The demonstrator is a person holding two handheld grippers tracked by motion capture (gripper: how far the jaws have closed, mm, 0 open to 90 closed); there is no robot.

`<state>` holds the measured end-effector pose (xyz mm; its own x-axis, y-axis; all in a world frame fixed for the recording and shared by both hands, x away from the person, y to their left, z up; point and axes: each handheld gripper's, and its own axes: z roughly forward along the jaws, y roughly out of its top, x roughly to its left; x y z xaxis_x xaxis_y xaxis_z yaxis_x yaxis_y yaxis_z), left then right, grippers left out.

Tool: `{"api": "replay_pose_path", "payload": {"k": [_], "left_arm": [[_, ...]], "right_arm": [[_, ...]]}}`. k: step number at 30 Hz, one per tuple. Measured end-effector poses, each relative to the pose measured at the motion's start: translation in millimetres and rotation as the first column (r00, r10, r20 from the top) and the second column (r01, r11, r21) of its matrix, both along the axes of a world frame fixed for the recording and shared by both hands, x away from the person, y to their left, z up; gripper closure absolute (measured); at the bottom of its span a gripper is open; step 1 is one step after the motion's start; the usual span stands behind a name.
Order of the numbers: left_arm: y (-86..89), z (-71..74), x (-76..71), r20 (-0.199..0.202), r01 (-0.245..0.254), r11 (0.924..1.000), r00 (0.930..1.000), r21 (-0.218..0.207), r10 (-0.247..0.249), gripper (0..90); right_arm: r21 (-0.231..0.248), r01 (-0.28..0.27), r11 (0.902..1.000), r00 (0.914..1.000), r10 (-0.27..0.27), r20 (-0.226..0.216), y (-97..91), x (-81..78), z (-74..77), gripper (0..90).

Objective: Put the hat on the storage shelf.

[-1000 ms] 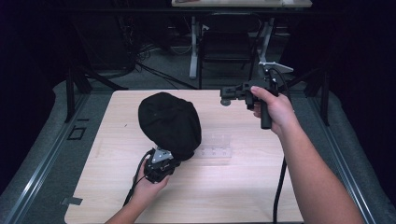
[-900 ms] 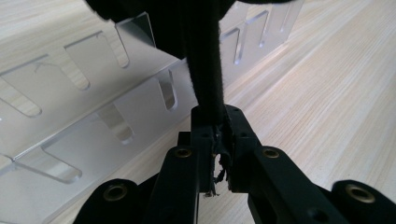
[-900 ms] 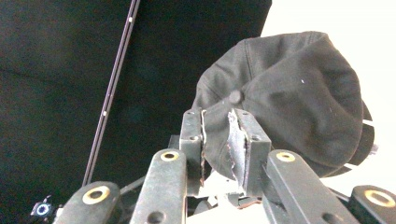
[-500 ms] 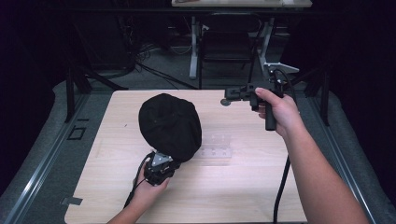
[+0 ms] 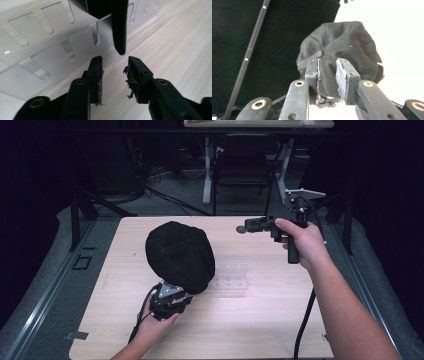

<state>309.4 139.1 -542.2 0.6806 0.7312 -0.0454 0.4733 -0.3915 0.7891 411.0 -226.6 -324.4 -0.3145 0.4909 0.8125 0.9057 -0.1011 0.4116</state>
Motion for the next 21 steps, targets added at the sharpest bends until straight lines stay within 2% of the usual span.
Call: {"api": "replay_pose_path", "payload": {"k": [1, 2, 3, 5, 7, 9, 10, 11, 12, 14, 15, 16, 17, 18, 19, 20, 21], "left_arm": [[4.6, 2.3, -0.3, 0.0, 0.005, 1.0, 1.0, -0.001, -0.005, 59.2], [4.6, 2.3, -0.3, 0.0, 0.005, 1.0, 1.0, -0.001, -0.005, 57.7], [9.0, 3.7, -0.8, 0.007, 0.005, 1.0, 1.0, -0.005, -0.005, 55.4], [13.1, 4.5, -1.5, 0.0, 0.006, 0.9998, 1.0, -0.019, -0.006, 51.7], [18.5, 5.0, -2.6, -0.004, 0.0, 0.9998, 1.0, -0.018, 0.0, 49.3], [21.5, 4.4, -2.7, -0.007, 0.0, 0.9996, 1.0, -0.028, 0.0, 48.1], [24.6, 3.9, -2.9, -0.006, -0.008, 0.9996, 1.0, -0.027, 0.007, 46.5], [32.0, 2.6, -3.1, -0.013, -0.017, 0.9991, 0.9998, -0.038, 0.017, 45.5], [32.0, 2.6, -3.1, -0.013, -0.017, 0.9991, 0.9998, -0.038, 0.017, 45.2], [39.9, 2.2, -3.2, -0.016, -0.038, 0.9983, 0.9992, -0.044, 0.037, 44.9], [47.5, 2.2, -2.9, -0.021, -0.058, 0.9968, 0.9982, -0.055, 0.057, 44.8], [47.5, 2.2, -2.9, -0.021, -0.058, 0.9968, 0.9982, -0.055, 0.057, 44.8], [55.1, 3.5, -2.8, -0.027, -0.072, 0.9958, 0.9971, -0.056, 0.071, 44.8], [55.1, 3.5, -2.8, -0.027, -0.072, 0.9958, 0.9971, -0.056, 0.071, 44.7], [60.9, 3.8, -2.7, -0.019, -0.093, 0.9931, 0.9956, -0.071, 0.092, 44.6], [60.9, 3.8, -2.7, -0.019, -0.093, 0.9931, 0.9956, -0.071, 0.092, 44.4], [66.8, 4.8, -2.5, -0.021, -0.111, 0.9904, 0.9938, -0.083, 0.109, 44.4]], "right_arm": [[-0.033, 0.006, 0.9994, 0.9999, -0.006, 0.01, -0.5, -2.6, 0.3, 70.7], [-0.033, 0.006, 0.9994, 0.9999, -0.006, 0.01, -0.5, -2.6, 0.3, 70.7], [-0.078, 0.029, 0.9965, 0.9992, -0.027, 0.03, -0.5, -5.8, 0.6, 68.9], [-0.119, 0.04, 0.9921, 0.9984, -0.035, 0.044, -1.1, -8.2, 0.7, 66.5], [-0.152, 0.049, 0.9872, 0.9975, -0.04, 0.058, -1.1, -10.4, 0.0, 63.8], [-0.163, 0.049, 0.9854, 0.9974, -0.04, 0.06, -1.2, -11.3, -0.1, 62.0], [-0.181, 0.051, 0.9822, 0.9967, -0.039, 0.071, -1.8, -12.3, -0.6, 60.7], [-0.214, 0.066, 0.9746, 0.9945, -0.047, 0.094, -2.4, -14.4, -1.1, 59.9], [-0.214, 0.066, 0.9746, 0.9945, -0.047, 0.094, -2.4, -14.4, -1.1, 59.9], [-0.24, 0.072, 0.9682, 0.9935, -0.048, 0.103, -3.0, -16.3, -1.9, 57.4], [-0.275, 0.095, 0.9568, 0.99, -0.061, 0.127, -3.2, -18.5, -3.2, 55.4], [-0.275, 0.095, 0.9568, 0.99, -0.061, 0.127, -3.2, -18.5, -3.2, 55.4], [-0.306, 0.108, 0.9459, 0.9871, -0.065, 0.146, -4.1, -20.5, -5.8, 53.2], [-0.32, 0.12, 0.9398, 0.9853, -0.073, 0.154, -4.4, -21.3, -7.4, 51.7], [-0.339, 0.134, 0.9311, 0.9827, -0.081, 0.166, -4.9, -22.1, -9.4, 50.5], [-0.339, 0.134, 0.9311, 0.9827, -0.081, 0.166, -4.9, -22.1, -9.4, 50.5], [-0.385, 0.158, 0.9094, 0.9784, -0.091, 0.186, -5.7, -23.4, -13.5, 48.7]]}}
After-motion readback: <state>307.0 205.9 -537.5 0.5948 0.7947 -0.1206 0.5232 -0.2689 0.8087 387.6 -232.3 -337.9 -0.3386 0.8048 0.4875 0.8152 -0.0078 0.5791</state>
